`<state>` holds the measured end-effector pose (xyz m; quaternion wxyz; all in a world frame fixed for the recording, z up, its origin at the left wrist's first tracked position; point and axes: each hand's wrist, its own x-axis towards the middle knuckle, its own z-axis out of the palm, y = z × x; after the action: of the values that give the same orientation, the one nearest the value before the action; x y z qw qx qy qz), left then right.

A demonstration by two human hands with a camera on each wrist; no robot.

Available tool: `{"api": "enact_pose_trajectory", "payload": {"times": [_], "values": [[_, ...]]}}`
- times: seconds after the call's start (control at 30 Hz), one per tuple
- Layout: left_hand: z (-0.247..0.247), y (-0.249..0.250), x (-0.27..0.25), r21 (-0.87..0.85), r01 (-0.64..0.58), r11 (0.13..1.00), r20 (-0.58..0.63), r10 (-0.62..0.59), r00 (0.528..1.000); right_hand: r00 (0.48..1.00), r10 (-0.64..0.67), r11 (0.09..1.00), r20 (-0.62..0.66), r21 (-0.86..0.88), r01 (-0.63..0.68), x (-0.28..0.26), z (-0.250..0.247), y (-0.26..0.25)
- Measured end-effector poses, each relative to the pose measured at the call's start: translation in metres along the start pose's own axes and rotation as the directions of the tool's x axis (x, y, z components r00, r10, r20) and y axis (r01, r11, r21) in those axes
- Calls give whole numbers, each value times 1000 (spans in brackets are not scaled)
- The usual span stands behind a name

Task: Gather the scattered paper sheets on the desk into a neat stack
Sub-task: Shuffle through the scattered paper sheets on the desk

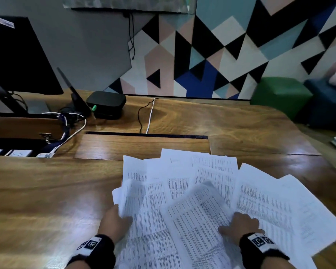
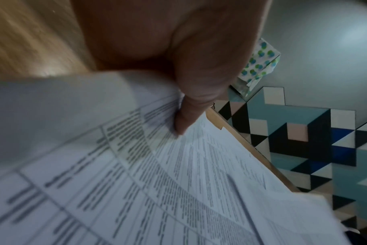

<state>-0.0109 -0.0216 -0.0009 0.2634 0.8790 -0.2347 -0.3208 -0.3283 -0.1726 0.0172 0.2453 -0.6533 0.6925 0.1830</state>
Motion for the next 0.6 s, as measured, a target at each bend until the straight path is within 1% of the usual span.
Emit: {"api": "enact_pose_trajectory", "payload": {"times": [0.07,0.1,0.13,0.2,0.27,0.33,0.4,0.5,0.53,0.6], "values": [[-5,-2,-6,-77,-62,995,-24,60,998,997,-82,995,2,55,82,5,1,5],[-7,-3,-9,-124,-94,988,-37,90,995,990,-141,980,6,145,139,4,1,8],[-10,-3,-13,-167,-118,979,-49,111,993,978,-207,943,9,269,197,3,-1,10],[-13,-3,-18,-271,-133,953,-44,126,991,942,-335,825,6,484,290,-4,-10,12],[-16,-3,-22,-376,-104,921,2,113,994,920,-390,721,-24,614,322,-10,-19,15],[-20,-2,-22,-448,-73,891,39,101,994,915,-403,621,-22,728,291,-14,-20,17],[-24,-3,-22,-487,-64,871,31,91,995,912,-410,540,18,811,227,-15,-16,18],[-30,-8,-17,-560,-42,827,-11,44,999,914,-405,509,24,836,203,-12,-3,17],[-32,-9,-15,-584,-26,812,-6,27,1000,916,-400,499,29,845,191,-11,2,16],[-37,-10,-12,-626,42,778,72,4,997,920,-388,495,51,853,162,-9,9,15]]}}
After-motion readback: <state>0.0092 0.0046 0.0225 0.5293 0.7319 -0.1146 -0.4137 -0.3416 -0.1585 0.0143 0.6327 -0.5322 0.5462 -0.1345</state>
